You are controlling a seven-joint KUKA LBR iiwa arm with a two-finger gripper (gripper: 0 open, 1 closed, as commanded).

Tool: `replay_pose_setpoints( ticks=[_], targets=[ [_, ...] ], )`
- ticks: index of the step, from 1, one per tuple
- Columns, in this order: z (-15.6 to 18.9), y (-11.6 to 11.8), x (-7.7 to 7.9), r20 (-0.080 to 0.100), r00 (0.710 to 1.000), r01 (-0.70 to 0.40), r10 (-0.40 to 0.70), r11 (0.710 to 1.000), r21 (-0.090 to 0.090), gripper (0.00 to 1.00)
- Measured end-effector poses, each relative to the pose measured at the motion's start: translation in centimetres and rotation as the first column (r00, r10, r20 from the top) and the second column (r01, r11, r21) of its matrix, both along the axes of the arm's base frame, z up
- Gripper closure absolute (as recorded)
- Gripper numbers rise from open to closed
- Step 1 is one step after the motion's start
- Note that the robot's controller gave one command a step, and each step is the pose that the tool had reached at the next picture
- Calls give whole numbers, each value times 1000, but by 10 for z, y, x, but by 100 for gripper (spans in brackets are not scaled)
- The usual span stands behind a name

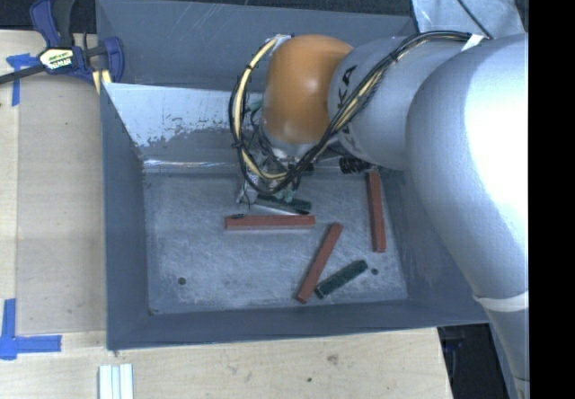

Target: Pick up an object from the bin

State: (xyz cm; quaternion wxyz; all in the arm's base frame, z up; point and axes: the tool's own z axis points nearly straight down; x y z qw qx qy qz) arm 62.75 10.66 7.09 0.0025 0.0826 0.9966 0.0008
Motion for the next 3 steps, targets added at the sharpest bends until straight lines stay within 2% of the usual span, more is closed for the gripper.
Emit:
replay_pose_setpoints(
  ticks=[1,2,3],
  targets=[
    [0,0,0,0,1000,1,-1,1000,0,100],
    [58,-14,-18,-8,999,31,-31,1000,-1,100],
    [125,6,-24,2,1000,25,-25,1000,0,100]
  ],
)
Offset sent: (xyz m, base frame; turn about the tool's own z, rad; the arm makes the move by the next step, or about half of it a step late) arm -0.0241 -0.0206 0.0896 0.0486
